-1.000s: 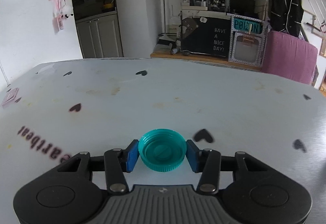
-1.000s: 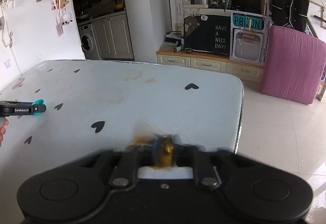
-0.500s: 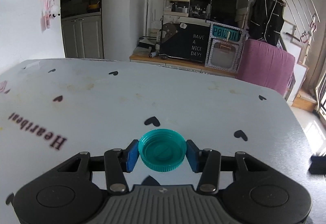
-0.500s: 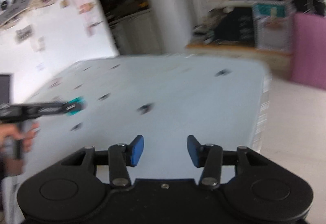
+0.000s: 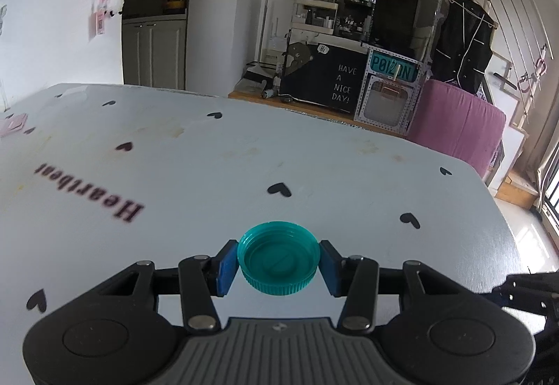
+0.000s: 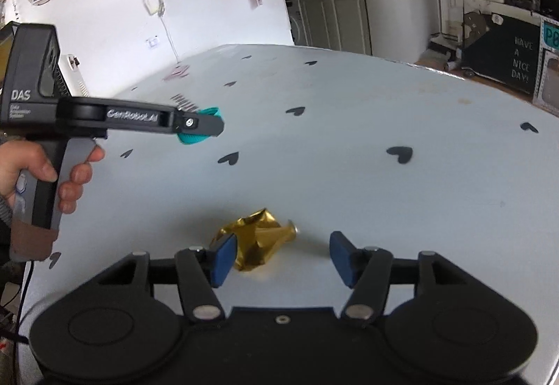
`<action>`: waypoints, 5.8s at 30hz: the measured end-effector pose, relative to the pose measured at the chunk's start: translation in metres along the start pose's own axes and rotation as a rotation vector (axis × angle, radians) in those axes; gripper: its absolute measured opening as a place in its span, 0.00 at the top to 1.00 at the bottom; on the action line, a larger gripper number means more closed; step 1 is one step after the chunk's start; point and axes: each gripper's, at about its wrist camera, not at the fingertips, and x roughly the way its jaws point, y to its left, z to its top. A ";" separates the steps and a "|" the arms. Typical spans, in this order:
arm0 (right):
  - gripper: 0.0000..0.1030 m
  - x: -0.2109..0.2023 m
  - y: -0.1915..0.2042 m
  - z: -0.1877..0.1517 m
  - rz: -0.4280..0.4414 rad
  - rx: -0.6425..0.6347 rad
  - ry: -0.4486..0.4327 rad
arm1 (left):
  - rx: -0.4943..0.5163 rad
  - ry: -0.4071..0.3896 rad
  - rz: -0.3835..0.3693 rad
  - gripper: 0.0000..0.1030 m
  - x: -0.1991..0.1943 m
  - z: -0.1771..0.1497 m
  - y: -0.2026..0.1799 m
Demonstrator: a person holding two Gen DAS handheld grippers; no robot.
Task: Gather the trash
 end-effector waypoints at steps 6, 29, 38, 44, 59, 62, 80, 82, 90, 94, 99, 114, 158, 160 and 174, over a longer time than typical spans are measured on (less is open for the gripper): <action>0.85 0.003 0.007 -0.002 0.036 -0.003 -0.007 | 0.000 0.007 -0.007 0.52 -0.005 -0.012 0.000; 0.96 -0.095 0.049 -0.031 -0.144 0.136 -0.178 | 0.034 -0.077 -0.064 0.52 -0.106 -0.048 -0.051; 0.96 -0.176 0.056 -0.076 -0.253 0.193 -0.225 | 0.065 -0.098 -0.131 0.52 -0.153 -0.072 -0.105; 0.96 -0.225 0.053 -0.104 -0.328 0.220 -0.258 | 0.070 -0.092 -0.209 0.52 -0.170 -0.090 -0.147; 0.96 -0.322 0.016 -0.187 -0.482 0.329 -0.280 | 0.148 -0.054 -0.358 0.52 -0.175 -0.134 -0.267; 0.96 -0.338 0.003 -0.206 -0.506 0.359 -0.283 | 0.162 -0.026 -0.378 0.52 -0.167 -0.145 -0.290; 0.96 -0.354 -0.103 -0.319 -0.620 0.584 -0.179 | 0.174 0.319 -0.445 0.52 -0.036 -0.231 -0.390; 0.96 -0.352 -0.113 -0.329 -0.620 0.604 -0.167 | 0.172 0.358 -0.425 0.52 -0.011 -0.238 -0.397; 0.96 -0.327 -0.143 -0.353 -0.574 0.663 -0.113 | 0.207 0.536 -0.334 0.52 0.077 -0.273 -0.424; 0.96 -0.306 -0.156 -0.359 -0.536 0.677 -0.077 | 0.302 0.530 -0.305 0.51 0.100 -0.283 -0.434; 0.96 -0.282 -0.169 -0.366 -0.494 0.704 -0.041 | 0.356 0.524 -0.299 0.39 0.115 -0.295 -0.433; 0.96 -0.211 -0.182 -0.377 -0.377 0.761 0.079 | 0.216 0.477 -0.275 0.25 0.101 -0.274 -0.396; 0.00 -0.253 -0.169 -0.350 -0.563 0.771 0.112 | 0.215 0.437 -0.213 0.00 0.037 -0.247 -0.382; 0.00 -0.268 -0.161 -0.345 -0.576 0.770 0.097 | 0.224 0.427 -0.221 0.00 0.023 -0.243 -0.383; 0.00 -0.347 -0.084 -0.312 -0.691 0.673 0.007 | 0.277 0.347 -0.282 0.00 -0.081 -0.224 -0.373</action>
